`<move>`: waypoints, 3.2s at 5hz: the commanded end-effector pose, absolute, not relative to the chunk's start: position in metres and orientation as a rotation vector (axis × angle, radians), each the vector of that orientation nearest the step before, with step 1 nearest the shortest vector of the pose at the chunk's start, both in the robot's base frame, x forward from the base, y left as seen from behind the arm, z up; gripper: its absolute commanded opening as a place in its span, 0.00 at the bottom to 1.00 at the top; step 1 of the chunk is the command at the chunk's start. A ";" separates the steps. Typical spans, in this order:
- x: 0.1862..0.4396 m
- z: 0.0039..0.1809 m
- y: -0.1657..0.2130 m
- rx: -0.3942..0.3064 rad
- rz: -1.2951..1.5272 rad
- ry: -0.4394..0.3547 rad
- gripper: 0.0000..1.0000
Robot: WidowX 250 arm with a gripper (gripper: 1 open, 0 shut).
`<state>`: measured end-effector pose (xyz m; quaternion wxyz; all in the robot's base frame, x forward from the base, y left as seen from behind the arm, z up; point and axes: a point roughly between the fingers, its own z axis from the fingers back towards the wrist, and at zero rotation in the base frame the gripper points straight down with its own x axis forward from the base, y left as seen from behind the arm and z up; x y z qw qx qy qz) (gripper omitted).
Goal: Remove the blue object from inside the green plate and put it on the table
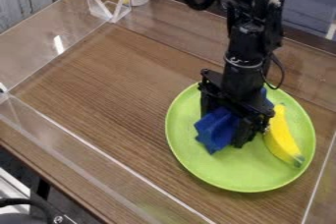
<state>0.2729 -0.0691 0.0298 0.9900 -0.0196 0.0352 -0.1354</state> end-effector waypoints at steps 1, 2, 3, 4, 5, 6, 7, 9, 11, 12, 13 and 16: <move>0.285 0.044 -0.070 -0.048 -0.266 0.009 0.00; 0.286 0.045 -0.068 -0.050 -0.262 0.003 0.00; 0.287 0.049 -0.067 -0.051 -0.257 -0.004 1.00; 0.288 0.054 -0.063 -0.053 -0.252 -0.008 0.00; 0.289 0.064 -0.058 -0.052 -0.246 -0.017 0.00; 0.291 0.078 -0.046 -0.042 -0.223 -0.038 0.00; 0.298 0.098 -0.013 -0.026 -0.161 -0.070 0.00; 0.296 0.094 0.075 -0.003 -0.041 -0.082 0.00; 0.300 0.083 0.068 -0.016 -0.081 -0.086 0.00; 0.309 0.080 0.029 -0.033 -0.140 -0.084 0.00; 0.312 0.069 0.041 -0.028 -0.137 -0.077 0.00; 0.305 0.052 0.074 -0.016 -0.097 -0.063 1.00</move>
